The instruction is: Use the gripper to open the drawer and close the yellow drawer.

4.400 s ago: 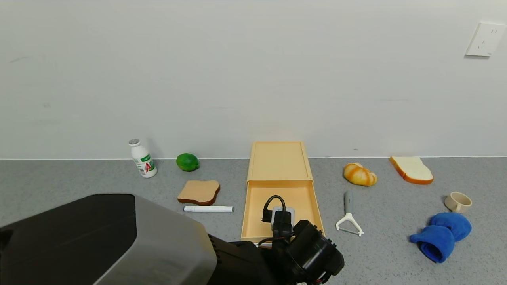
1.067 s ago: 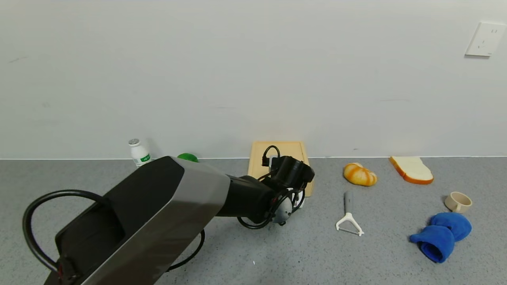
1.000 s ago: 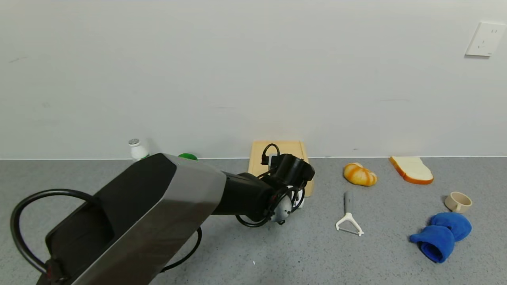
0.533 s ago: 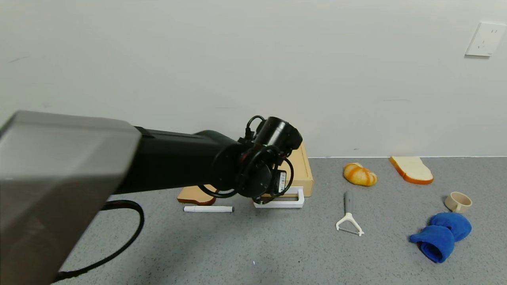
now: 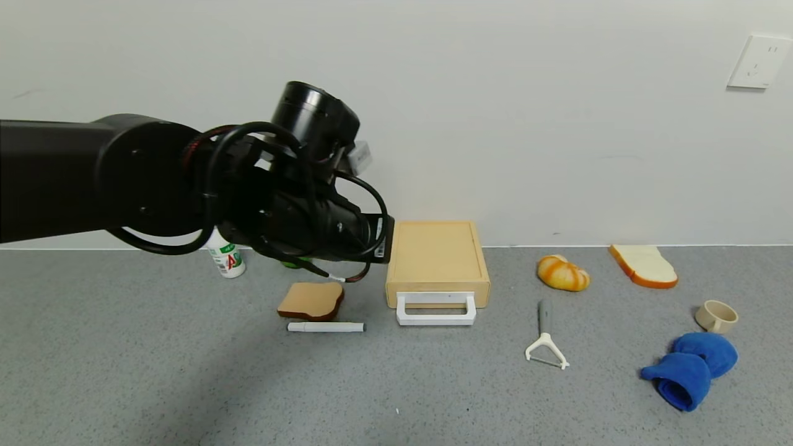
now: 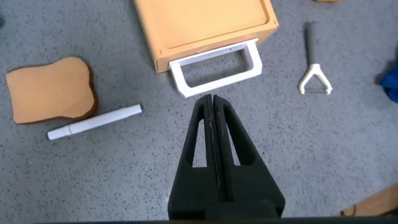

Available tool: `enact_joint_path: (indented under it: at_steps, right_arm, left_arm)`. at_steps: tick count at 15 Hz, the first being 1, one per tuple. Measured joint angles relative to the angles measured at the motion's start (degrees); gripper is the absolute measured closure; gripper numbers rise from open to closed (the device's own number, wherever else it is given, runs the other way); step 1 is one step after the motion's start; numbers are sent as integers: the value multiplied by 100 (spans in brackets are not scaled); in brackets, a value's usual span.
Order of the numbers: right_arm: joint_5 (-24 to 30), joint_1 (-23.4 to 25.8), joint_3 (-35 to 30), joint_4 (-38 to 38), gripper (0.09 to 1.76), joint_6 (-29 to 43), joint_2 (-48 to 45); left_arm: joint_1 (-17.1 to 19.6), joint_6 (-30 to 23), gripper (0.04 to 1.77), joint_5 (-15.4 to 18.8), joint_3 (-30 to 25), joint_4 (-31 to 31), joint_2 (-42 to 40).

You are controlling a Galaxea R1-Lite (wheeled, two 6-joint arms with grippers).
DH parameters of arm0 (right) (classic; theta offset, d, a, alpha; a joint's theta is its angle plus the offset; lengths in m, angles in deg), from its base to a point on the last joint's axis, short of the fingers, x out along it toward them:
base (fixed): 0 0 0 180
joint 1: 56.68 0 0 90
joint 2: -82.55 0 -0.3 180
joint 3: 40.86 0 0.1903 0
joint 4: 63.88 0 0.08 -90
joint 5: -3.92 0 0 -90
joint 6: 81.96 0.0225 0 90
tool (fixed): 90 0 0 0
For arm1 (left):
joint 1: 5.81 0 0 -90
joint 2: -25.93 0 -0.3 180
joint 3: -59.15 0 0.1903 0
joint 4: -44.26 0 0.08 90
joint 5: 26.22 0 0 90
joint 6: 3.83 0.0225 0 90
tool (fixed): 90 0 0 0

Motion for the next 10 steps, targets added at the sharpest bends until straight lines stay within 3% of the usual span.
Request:
enact_joint_path:
  at_steps: [1, 5, 7, 10]
  right_arm:
    - [0, 0, 0, 0, 14, 0, 0]
    - [0, 0, 0, -2, 14, 0, 2]
    - [0, 0, 0, -2, 14, 2, 0]
    - [0, 0, 0, 2, 14, 0, 0]
  left_arm:
    - [115, 11, 167, 137, -157, 151, -138]
    - [366, 138, 104, 629, -1034, 962, -628]
    - [485, 397, 83, 896, -1499, 1075, -901]
    - [600, 499, 60, 1009, -2266, 1543, -1353]
